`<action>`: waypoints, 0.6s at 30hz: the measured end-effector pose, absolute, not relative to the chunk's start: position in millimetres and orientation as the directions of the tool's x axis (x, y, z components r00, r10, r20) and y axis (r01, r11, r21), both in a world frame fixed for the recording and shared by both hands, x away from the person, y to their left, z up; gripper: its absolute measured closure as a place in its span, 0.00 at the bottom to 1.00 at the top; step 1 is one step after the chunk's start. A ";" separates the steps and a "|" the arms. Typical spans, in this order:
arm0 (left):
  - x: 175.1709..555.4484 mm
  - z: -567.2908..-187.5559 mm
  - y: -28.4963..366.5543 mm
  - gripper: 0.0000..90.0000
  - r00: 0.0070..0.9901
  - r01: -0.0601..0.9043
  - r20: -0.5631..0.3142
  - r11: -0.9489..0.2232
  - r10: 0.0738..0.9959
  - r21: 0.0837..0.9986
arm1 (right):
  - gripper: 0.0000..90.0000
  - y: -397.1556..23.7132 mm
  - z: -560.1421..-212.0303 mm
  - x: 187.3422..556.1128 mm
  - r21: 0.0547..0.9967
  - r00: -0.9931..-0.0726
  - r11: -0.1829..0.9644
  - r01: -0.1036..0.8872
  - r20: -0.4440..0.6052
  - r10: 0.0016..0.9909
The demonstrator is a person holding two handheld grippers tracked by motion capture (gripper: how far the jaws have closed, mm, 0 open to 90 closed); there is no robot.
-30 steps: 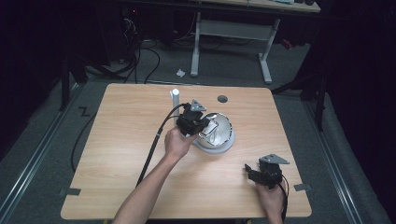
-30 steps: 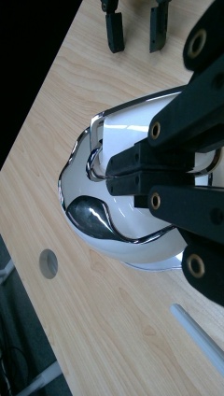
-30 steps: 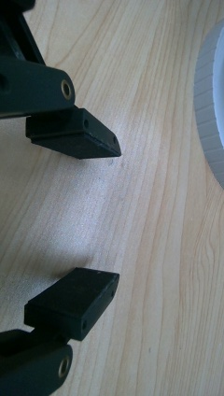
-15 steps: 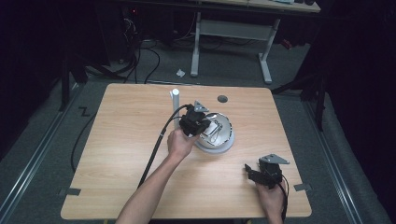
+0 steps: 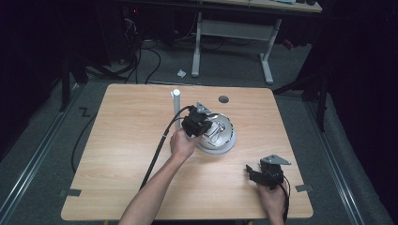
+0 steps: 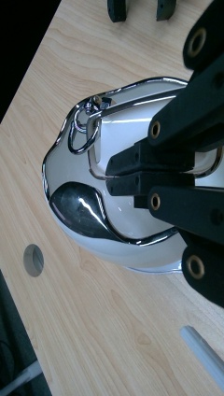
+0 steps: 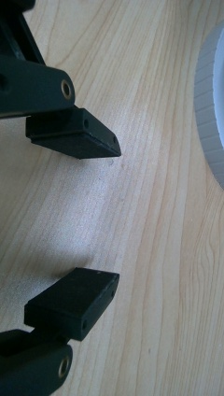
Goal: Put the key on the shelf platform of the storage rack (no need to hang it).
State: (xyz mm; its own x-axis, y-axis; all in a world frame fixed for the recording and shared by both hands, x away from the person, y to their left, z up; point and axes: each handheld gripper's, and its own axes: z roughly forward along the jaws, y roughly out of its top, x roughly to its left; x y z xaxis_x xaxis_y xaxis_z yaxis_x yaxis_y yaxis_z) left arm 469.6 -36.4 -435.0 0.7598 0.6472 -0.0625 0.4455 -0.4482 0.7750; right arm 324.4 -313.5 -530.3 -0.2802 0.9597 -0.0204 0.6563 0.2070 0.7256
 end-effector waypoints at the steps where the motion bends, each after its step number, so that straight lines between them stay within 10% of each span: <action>1: 469.9 -435.0 -36.0 0.99 0.759 0.445 -0.061 -0.448 0.648 0.775 | 0.38 -313.4 -530.3 324.4 0.725 -0.280 0.207 0.657 -0.020 0.960; 18: 470.3 -433.2 -30.1 0.85 0.753 0.446 -0.065 -0.435 0.655 0.782 | 0.38 -313.5 -530.3 324.4 0.726 -0.281 0.208 0.656 -0.021 0.959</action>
